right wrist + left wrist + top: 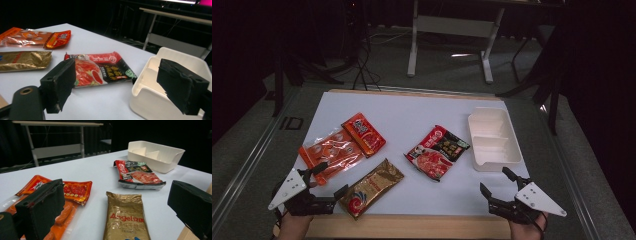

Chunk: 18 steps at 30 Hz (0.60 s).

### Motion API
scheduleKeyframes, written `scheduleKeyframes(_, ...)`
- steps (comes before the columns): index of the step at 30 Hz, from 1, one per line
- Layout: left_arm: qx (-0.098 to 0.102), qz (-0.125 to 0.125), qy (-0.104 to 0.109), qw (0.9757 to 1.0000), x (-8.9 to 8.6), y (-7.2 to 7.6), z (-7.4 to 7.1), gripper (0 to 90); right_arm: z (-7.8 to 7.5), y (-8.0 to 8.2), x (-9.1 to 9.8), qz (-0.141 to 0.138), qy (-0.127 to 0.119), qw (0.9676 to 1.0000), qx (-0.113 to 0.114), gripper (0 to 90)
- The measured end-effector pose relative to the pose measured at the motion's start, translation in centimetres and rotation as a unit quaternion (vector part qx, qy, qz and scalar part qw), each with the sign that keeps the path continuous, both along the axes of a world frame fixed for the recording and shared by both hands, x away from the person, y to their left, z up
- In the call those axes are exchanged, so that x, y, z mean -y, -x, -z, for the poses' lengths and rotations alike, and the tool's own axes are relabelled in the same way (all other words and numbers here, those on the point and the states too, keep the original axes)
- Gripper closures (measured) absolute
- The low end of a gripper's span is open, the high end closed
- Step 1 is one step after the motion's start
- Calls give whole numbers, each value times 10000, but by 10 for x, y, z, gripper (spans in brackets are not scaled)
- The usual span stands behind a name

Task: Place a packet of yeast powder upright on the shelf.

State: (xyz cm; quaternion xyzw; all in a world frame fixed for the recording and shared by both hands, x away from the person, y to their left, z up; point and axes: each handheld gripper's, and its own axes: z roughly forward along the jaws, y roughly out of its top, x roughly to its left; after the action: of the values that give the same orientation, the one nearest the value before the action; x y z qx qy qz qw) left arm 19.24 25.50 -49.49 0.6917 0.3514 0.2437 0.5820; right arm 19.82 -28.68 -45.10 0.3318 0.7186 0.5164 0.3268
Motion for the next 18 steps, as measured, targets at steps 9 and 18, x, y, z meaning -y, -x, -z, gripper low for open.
scheduleKeyframes(9, -180, 63, -14, 9998, -3, -3, 2, 11, 1, -1, -6, -151, 163, 9996, -187, 154)
scheduleKeyframes(18, -391, 133, 94, 9991, -4, -6, 0, 11, 3, -2, -8, -200, 310, 9989, -275, 158)
